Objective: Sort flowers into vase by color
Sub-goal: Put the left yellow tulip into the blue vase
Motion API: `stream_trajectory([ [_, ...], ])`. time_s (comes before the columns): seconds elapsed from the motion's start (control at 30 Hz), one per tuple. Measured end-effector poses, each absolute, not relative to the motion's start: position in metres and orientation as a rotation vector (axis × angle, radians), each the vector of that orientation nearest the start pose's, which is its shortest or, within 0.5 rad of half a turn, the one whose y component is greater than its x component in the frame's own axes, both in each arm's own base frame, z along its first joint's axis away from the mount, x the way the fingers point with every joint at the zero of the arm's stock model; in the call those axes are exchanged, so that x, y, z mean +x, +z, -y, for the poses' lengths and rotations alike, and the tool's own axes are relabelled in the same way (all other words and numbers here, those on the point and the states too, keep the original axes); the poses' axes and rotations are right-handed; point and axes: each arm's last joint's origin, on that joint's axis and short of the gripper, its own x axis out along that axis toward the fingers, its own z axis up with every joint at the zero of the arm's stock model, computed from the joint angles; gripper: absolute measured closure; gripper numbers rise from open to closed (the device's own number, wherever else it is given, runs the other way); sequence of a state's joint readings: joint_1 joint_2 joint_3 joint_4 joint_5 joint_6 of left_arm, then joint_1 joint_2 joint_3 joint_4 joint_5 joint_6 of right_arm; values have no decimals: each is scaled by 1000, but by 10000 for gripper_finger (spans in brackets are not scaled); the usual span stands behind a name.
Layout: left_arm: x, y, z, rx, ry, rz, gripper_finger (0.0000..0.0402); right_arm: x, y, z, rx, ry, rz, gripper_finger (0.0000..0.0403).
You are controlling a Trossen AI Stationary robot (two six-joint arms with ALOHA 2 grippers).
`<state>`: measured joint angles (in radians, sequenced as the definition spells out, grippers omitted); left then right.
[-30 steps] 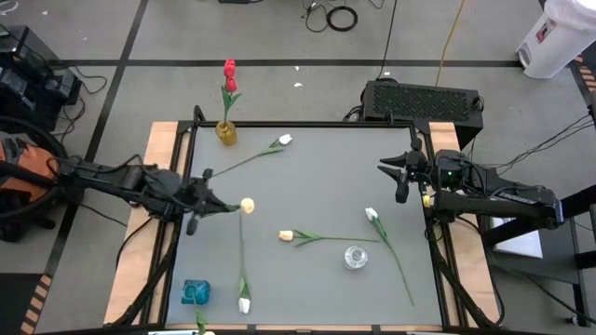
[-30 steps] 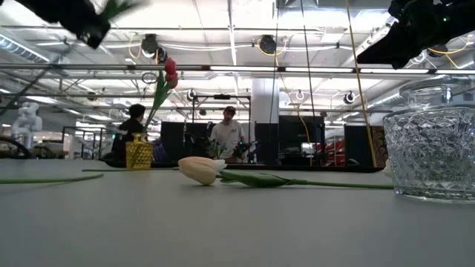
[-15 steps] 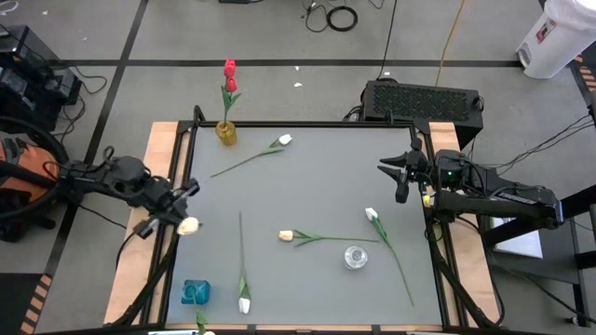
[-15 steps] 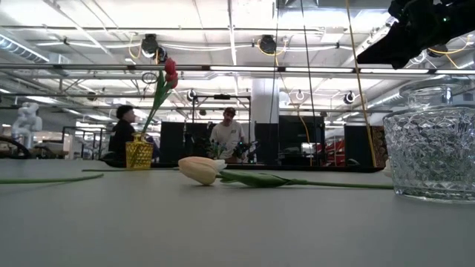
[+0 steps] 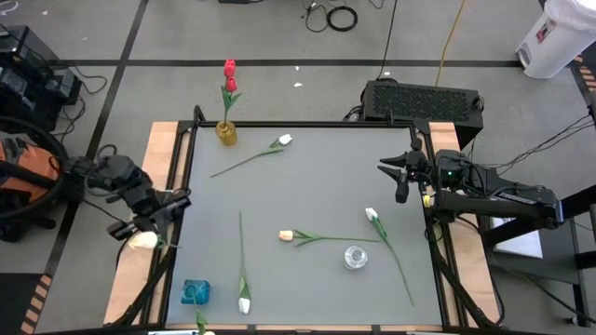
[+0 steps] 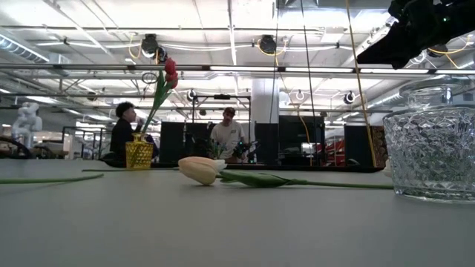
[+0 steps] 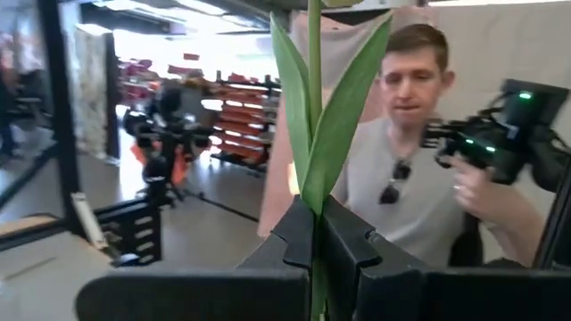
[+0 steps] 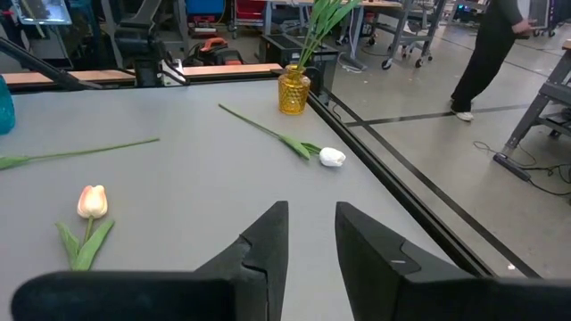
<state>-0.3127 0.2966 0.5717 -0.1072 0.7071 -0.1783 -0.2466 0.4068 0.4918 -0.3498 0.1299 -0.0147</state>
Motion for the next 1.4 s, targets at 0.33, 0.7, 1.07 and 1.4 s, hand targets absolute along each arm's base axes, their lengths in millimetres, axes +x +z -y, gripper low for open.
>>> stream_trajectory([
  [0.33, 86, 315, 62, -111, -1094, 70, 393, 105, 263, 30, 1, -372, -269, 316],
  [0.7, 95, 309, 87, -117, -1018, 23, 393, 105, 263, 30, 1, -372, -269, 316],
  [1.07, 90, 311, 107, -117, -1025, 62, 393, 105, 263, 30, 1, -373, -269, 316],
  [1.4, 88, 310, 122, -113, -1039, 76, 393, 106, 263, 30, 1, -372, -269, 316],
])
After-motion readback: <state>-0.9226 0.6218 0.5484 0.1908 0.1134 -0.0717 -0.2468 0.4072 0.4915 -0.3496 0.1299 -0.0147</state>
